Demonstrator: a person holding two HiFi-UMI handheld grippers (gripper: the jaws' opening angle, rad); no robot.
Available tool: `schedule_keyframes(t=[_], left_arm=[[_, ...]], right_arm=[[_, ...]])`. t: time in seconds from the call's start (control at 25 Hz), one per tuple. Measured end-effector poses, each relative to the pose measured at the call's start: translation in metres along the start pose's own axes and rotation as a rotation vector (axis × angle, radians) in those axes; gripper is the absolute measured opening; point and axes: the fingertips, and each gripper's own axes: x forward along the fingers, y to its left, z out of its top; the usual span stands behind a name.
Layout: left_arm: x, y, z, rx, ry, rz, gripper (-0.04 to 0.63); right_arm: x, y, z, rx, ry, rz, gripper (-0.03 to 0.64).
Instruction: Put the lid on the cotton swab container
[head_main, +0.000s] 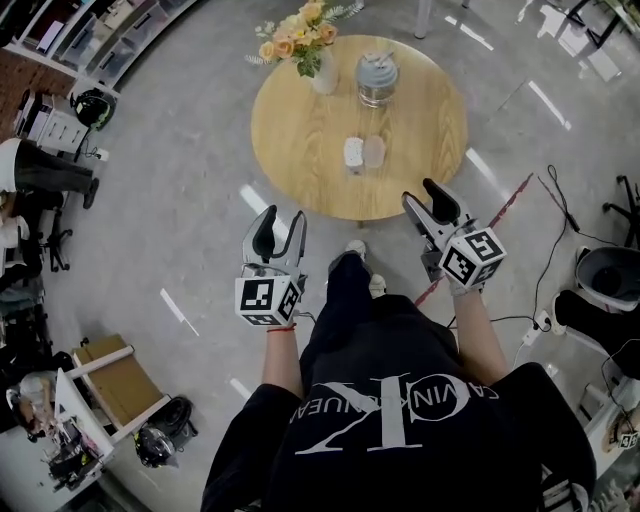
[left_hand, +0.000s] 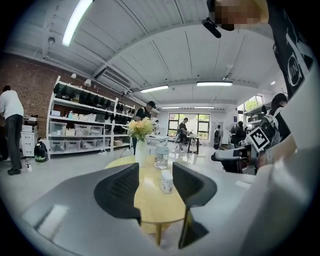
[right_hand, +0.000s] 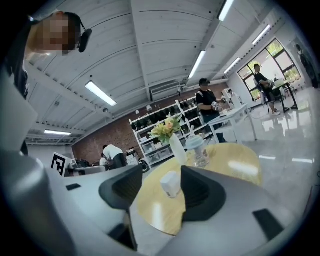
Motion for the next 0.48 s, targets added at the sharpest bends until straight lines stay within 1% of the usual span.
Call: schedule_keyframes(t=[0.16, 0.28, 0.36, 0.48], left_arm=[[0.024, 0.0, -0.016, -0.003, 0.039, -0.056, 0.196], [0.048, 0.002, -0.026, -0.014, 0.064, -0.1, 0.197], [0.063, 0.0, -0.032, -0.022, 0.086, -0.144, 0.214], [0.084, -0.005, -0.043, -0.025, 0.131, -0.224, 0.241]], right_arm=[[0.014, -0.013, -0.005, 0.023, 0.023, -0.014, 0.209], [0.026, -0.019, -0.003, 0.083, 0.029, -0.008, 0.209], [0.033, -0.021, -0.002, 0.117, 0.037, 0.001, 0.209], [0.049, -0.025, -0.003, 0.132, 0.068, 0.005, 0.209]])
